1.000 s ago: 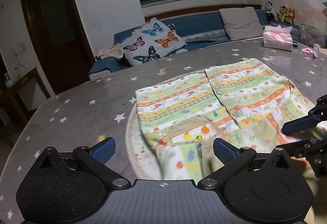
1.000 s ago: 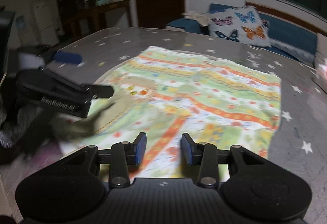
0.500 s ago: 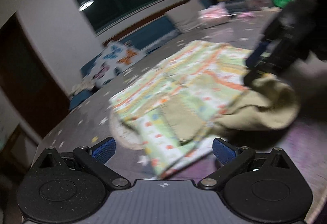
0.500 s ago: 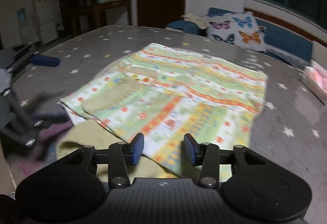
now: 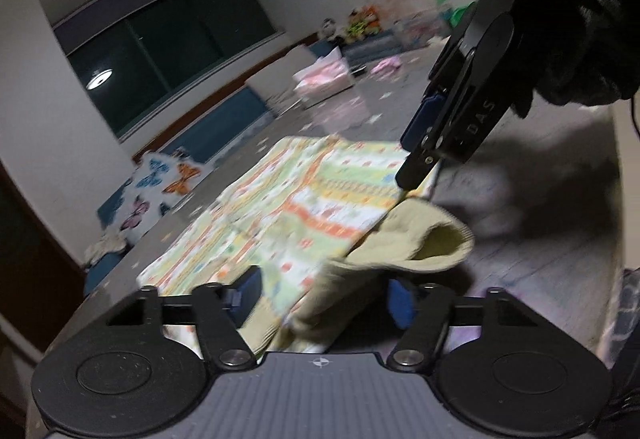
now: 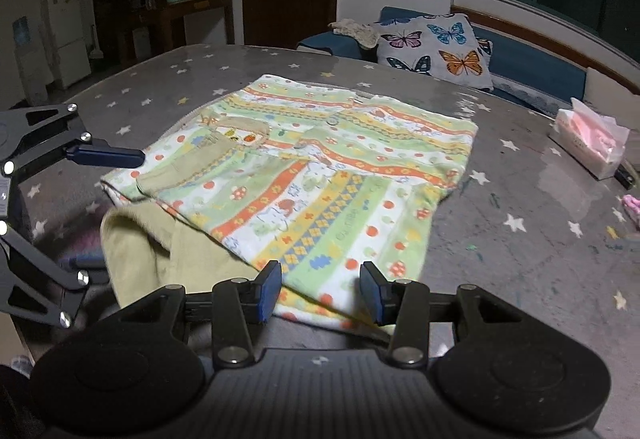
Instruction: Fold clothes
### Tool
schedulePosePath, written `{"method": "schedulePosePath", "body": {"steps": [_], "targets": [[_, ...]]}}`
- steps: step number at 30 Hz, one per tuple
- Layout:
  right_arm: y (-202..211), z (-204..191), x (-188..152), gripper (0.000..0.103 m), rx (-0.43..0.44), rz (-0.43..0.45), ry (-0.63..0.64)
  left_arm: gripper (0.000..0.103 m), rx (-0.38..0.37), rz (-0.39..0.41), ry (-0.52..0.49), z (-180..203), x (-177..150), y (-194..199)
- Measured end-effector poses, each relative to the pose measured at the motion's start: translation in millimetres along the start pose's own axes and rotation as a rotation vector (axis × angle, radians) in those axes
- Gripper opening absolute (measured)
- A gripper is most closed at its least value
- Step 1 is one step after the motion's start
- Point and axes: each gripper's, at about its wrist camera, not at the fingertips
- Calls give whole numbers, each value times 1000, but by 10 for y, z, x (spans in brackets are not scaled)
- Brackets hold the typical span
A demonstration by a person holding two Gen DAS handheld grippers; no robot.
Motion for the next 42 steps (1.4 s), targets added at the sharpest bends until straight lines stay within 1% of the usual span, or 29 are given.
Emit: {"method": "schedulePosePath", "body": {"steps": [1, 2, 4, 6, 7, 8, 9, 11, 12, 16, 21, 24, 25, 26, 28, 29, 30, 31, 32, 33, 36, 38, 41, 42], "targets": [[25, 0, -16, 45, -3, -4, 5, 52, -17, 9, 2, 3, 4, 3], [51, -4, -34, 47, -6, -8, 13, 46, -34, 18, 5, 7, 8, 5], [102, -22, -72, 49, -12, -15, 34, 39, -55, 20, 12, 3, -5, 4], [150, -50, -104, 50, -12, -23, 61, 21, -70, 14, 21, -8, -20, -1], [168, -67, -117, 50, -8, -27, 74, 19, -71, 13, 34, -30, -16, 2], [179, -83, -128, 50, -4, -31, 86, 14, -72, 12, 48, -54, -12, 6], [184, -109, -137, 51, 0, -36, 103, 11, -73, 11, 61, -77, -8, 9], [175, -168, -151, 54, 12, -43, 138, 9, -67, 3, 127, -203, 34, -15], [165, -194, -153, 54, 17, -44, 155, 8, -64, -2, 161, -268, 56, -32], [91, -283, -113, 54, 24, -25, 221, 8, -61, -20, 268, -508, 142, -121], [-74, -278, -17, 54, 56, 5, 218, 8, -71, -37, 336, -651, 195, -236], [-178, -268, 29, 44, 87, 14, 202, 9, -75, -50, 360, -691, 181, -271], [-199, -259, 46, 34, 96, 14, 192, 9, -79, -56, 363, -693, 163, -271], [-215, -247, 66, 23, 103, 14, 181, 13, -75, -59, 358, -689, 137, -251], [-207, -199, 113, 20, 119, 25, 138, 13, -68, -64, 347, -680, 86, -207], [-194, -174, 138, 16, 127, 32, 112, 15, -65, -66, 341, -684, 52, -179], [-183, -162, 155, 15, 131, 38, 98, 19, -60, -68, 333, -687, 8, -135], [-175, -160, 166, 14, 130, 44, 92, 24, -48, -72, 323, -687, -34, -93], [-166, -158, 176, 14, 130, 49, 86, 41, -35, -76, 312, -687, -77, -52], [-158, -156, 186, 14, 130, 55, 81, 48, -21, -76, 298, -682, -120, -7], [-132, -150, 217, 13, 129, 71, 64, 49, 17, -88, 238, -638, -233, 66], [-115, -146, 238, 12, 128, 82, 52, 49, 60, -94, 175, -578, -290, 42], [-90, -139, 269, 12, 127, 99, 35, 48, 63, -98, 166, -591, -314, 75], [-81, -137, 280, 11, 127, 104, 30, 41, 63, -99, 164, -596, -321, 87]]}}
Point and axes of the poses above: each gripper's, at about its wrist camera, not at the fingertips, and y roughly against the way its jaws point, z to its right, x to its top, and after that the axes turned 11 degrees about x, right-handed
